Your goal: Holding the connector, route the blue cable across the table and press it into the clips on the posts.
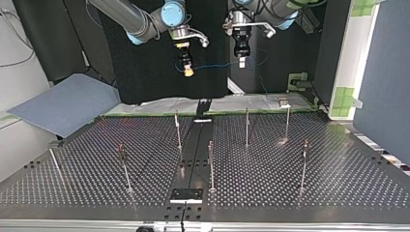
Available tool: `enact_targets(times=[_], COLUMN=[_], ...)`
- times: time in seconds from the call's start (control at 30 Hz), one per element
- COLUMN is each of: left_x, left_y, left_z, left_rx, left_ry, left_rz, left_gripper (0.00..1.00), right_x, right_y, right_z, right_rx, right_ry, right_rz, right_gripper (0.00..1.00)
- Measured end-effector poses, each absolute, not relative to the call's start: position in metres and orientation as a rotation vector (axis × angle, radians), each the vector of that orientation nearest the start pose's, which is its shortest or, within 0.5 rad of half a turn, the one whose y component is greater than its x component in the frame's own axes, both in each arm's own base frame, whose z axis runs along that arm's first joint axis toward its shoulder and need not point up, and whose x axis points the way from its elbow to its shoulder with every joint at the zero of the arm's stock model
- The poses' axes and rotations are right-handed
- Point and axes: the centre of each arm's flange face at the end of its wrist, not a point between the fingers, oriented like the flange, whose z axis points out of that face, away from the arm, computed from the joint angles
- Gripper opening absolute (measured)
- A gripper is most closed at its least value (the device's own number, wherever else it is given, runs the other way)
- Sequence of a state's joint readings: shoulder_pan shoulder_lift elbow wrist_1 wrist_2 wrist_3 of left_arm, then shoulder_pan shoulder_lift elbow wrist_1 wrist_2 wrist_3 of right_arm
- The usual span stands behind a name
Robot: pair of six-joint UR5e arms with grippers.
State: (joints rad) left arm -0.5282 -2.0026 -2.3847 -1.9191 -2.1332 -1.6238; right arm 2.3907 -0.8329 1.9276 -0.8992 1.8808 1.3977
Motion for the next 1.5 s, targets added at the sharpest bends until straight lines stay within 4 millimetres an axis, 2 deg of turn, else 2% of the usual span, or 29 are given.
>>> enact_targets(times=[0.17,0.27,0.4,0.77,1.0,1.3,1.4,1.5], left_x=[0.286,0.286,0.298,0.332,0.339,0.345,0.350,0.350], left_y=[-0.247,-0.236,-0.229,-0.222,-0.212,-0.204,-0.202,-0.200], left_z=[0.078,0.083,0.096,0.148,0.179,0.222,0.239,0.251], left_rx=[-0.054,-0.069,-0.095,-0.186,-0.264,-0.338,-0.357,-0.368], left_ry=[1.619,1.628,1.613,1.541,1.507,1.460,1.439,1.427], left_rz=[0.027,0.051,0.076,0.122,0.174,0.201,0.195,0.190], left_gripper=[0.00,0.00,0.00,0.00,0.00,0.00,0.00,0.00], right_x=[0.472,0.485,0.501,0.529,0.547,0.557,0.562,0.570], right_y=[-0.298,-0.300,-0.310,-0.314,-0.315,-0.313,-0.312,-0.312], right_z=[0.026,0.046,0.080,0.157,0.218,0.291,0.301,0.300], right_rx=[1.776,1.757,1.731,1.716,1.660,1.574,1.570,1.580], right_ry=[-0.793,-0.788,-0.782,-0.718,-0.704,-0.682,-0.672,-0.668], right_rz=[1.317,1.353,1.422,1.558,1.689,1.834,1.855,1.864], right_gripper=[0.00,0.00,0.00,0.00,0.00,0.00,0.00,0.00])
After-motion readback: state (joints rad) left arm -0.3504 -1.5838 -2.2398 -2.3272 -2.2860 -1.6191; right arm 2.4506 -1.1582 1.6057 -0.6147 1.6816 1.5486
